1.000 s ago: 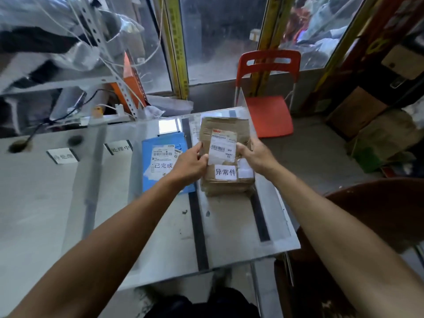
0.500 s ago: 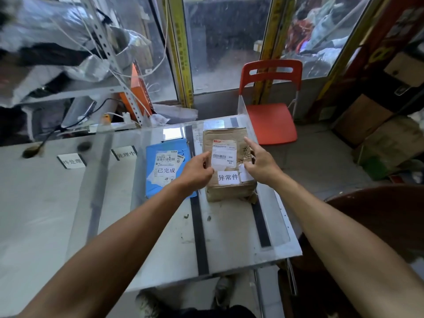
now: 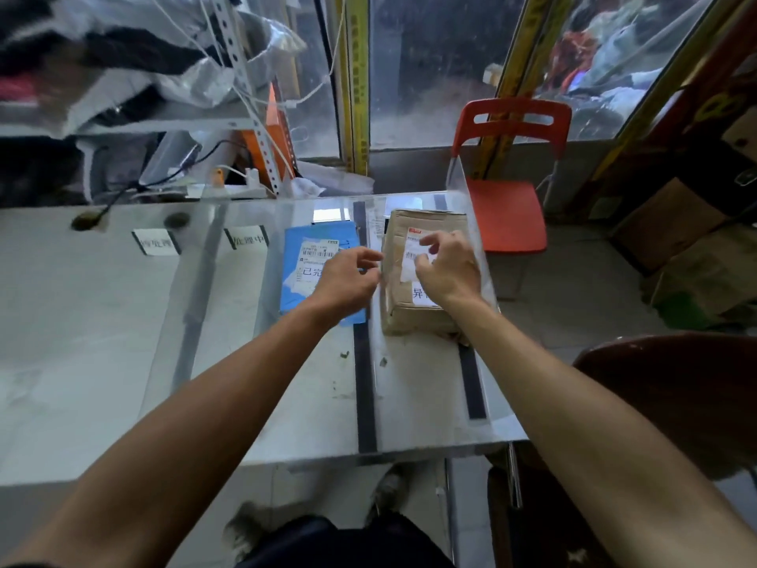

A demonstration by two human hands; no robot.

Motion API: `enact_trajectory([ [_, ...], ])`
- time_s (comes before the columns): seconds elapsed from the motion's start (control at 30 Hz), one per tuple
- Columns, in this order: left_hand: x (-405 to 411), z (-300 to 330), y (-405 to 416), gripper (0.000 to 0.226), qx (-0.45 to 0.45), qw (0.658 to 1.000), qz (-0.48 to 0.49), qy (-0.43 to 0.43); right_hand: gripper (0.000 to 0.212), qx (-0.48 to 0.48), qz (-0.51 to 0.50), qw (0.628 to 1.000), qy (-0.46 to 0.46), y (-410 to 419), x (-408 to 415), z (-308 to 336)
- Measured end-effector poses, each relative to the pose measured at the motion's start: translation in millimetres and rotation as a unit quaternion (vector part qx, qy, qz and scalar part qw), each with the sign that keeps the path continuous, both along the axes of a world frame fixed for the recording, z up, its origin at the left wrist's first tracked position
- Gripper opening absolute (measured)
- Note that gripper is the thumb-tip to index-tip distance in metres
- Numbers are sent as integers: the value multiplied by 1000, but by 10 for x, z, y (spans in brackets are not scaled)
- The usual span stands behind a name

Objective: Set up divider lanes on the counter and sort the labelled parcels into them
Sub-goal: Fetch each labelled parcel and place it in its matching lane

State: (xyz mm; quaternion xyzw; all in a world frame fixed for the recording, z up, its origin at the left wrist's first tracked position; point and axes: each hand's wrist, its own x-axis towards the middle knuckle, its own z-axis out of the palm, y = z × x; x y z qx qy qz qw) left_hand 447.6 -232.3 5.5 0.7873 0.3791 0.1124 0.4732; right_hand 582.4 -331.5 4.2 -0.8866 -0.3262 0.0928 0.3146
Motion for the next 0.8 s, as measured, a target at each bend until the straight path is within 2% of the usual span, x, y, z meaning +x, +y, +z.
enact_trajectory([
  [0.13, -543, 259, 286, 27, 85, 994, 60, -12, 24, -10, 99, 994, -54, 450, -572, 233],
  [0.23, -1320, 511, 594, 37, 185, 978, 100, 13, 32, -38, 181, 976, -117, 919, -1244, 481],
  [0.33, -2362, 697, 924, 50, 285, 943, 147, 91, 34, -61, 274, 939, -197, 1367, -2143, 709],
  [0.4, -3116, 771, 1097, 56, 322, 916, 197, 137, 36, -73, 338, 902, -261, 1641, -2808, 805],
  [0.6, -5107, 932, 1186, 50, 375, 841, 277, 273, 41, -68, 456, 811, -362, 2263, -4729, 989],
  [0.8, -6590, 941, 1047, 37, 356, 774, 343, 396, 35, -50, 546, 722, -421, 2478, -6244, 953],
])
